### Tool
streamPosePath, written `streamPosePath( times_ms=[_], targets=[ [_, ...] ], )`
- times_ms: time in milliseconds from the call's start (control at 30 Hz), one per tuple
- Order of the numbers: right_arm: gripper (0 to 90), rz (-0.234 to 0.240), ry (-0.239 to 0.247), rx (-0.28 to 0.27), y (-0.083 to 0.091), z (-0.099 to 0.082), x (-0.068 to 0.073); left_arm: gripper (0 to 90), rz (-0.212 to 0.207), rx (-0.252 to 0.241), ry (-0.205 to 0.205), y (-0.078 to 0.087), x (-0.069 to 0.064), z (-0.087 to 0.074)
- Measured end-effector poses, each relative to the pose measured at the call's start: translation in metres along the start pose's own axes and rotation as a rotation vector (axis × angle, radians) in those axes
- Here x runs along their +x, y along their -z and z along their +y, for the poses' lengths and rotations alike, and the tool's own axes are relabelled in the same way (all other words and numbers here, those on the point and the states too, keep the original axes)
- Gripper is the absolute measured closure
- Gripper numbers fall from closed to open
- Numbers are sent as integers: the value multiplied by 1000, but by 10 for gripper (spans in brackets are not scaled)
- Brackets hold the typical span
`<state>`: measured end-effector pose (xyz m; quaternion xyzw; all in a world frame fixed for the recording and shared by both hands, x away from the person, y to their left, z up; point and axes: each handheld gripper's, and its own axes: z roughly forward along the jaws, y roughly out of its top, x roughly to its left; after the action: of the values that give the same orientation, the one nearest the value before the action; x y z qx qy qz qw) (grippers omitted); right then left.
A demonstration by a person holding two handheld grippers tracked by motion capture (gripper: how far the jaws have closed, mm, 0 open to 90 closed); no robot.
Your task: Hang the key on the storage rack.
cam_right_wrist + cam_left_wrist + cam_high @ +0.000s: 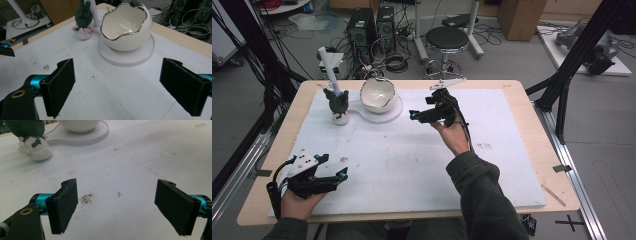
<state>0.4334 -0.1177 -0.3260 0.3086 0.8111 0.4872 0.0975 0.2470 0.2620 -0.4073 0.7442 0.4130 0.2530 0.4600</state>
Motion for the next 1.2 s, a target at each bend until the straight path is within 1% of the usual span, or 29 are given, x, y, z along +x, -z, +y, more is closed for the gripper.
streamPosePath(
  times_ms=[67,367,500,667,900,967,1200],
  targets=[
    [122,-3,7,-2,2,-1,-1,192,1,1,0,0,0,0],
    [122,-14,-1,-3,10,-3,-4,192,3,0,-2,0,0,0],
    [122,-19,4,-8,14,-5,-6,192,3,0,1,0,0,0],
    [122,-26,-8,-8,20,-9,-9,192,4,2,-2,0,0,0],
    [122,-37,-6,-20,27,-13,-11,192,2,1,1,0,1,0],
    [122,-38,-10,-9,29,-14,-12,192,3,0,0,0,1,0],
    [122,-46,-13,-16,36,-20,-15,192,2,0,1,0,1,0]
  ],
)
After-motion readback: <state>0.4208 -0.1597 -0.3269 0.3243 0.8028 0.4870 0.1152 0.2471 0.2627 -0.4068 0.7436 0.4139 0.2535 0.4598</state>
